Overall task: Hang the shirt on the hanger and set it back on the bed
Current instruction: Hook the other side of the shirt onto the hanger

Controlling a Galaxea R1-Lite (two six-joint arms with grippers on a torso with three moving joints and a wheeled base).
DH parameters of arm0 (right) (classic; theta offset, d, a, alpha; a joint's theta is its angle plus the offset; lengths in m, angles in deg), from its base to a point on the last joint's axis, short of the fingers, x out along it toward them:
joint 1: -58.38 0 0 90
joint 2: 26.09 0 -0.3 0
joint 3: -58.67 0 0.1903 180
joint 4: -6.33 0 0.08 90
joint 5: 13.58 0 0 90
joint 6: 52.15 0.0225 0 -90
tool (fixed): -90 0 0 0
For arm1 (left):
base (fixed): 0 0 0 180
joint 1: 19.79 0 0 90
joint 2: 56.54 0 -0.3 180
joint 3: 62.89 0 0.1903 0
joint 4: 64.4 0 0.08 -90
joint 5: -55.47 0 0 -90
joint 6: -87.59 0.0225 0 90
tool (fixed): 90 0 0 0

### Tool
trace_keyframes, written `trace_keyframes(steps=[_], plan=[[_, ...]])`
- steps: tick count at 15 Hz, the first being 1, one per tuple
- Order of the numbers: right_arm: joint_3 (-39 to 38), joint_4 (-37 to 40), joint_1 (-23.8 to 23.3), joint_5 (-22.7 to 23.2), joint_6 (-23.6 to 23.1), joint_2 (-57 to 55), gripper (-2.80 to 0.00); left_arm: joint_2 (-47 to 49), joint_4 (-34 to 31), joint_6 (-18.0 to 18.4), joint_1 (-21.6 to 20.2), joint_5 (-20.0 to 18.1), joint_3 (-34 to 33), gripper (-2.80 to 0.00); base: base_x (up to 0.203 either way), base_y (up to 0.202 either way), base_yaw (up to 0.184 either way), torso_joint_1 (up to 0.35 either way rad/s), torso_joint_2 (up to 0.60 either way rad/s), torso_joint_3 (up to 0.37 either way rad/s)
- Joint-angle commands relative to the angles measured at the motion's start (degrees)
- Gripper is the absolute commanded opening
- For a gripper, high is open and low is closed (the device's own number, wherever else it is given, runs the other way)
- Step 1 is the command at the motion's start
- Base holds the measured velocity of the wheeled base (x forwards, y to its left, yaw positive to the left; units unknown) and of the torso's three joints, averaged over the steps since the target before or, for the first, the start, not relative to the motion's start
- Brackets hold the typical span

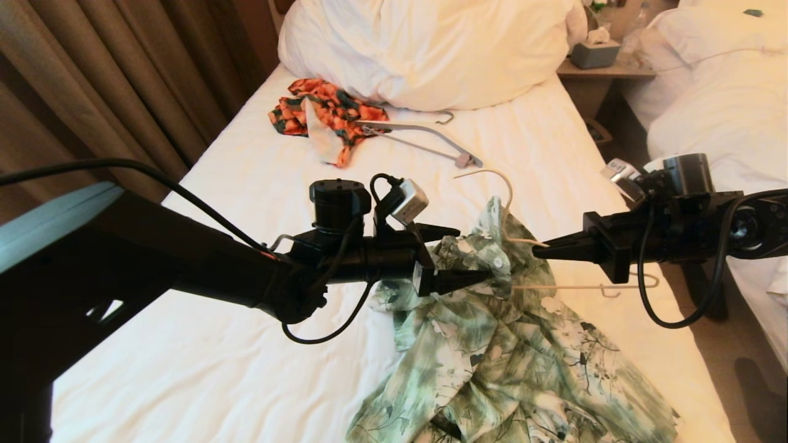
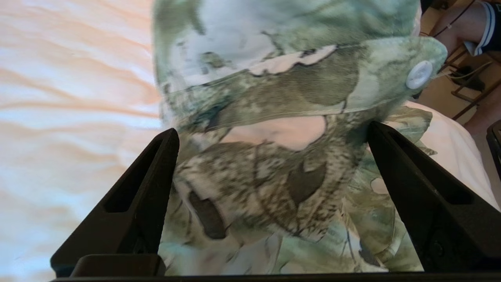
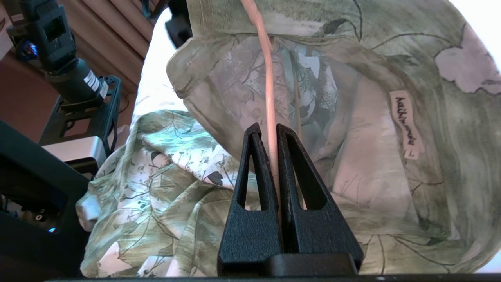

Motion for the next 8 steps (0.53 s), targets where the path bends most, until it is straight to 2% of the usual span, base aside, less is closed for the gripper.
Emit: trace_keyframes(steps=[1, 8], plan=[[0.0, 0.0, 0.1, 0.4, -0.2, -0.2, -2.80, 0.8, 0.2, 0.1, 1.6, 0.6, 0.3, 0.00, 0.000, 0.000, 0.000, 0.000, 0.00, 0.000], [0.0, 0.0, 0.6, 0.4, -0.1, -0.8, -2.80, 1.6, 0.2, -0.3, 4.3, 4.5, 3.4, 0.00, 0.000, 0.000, 0.000, 0.000, 0.00, 0.000]])
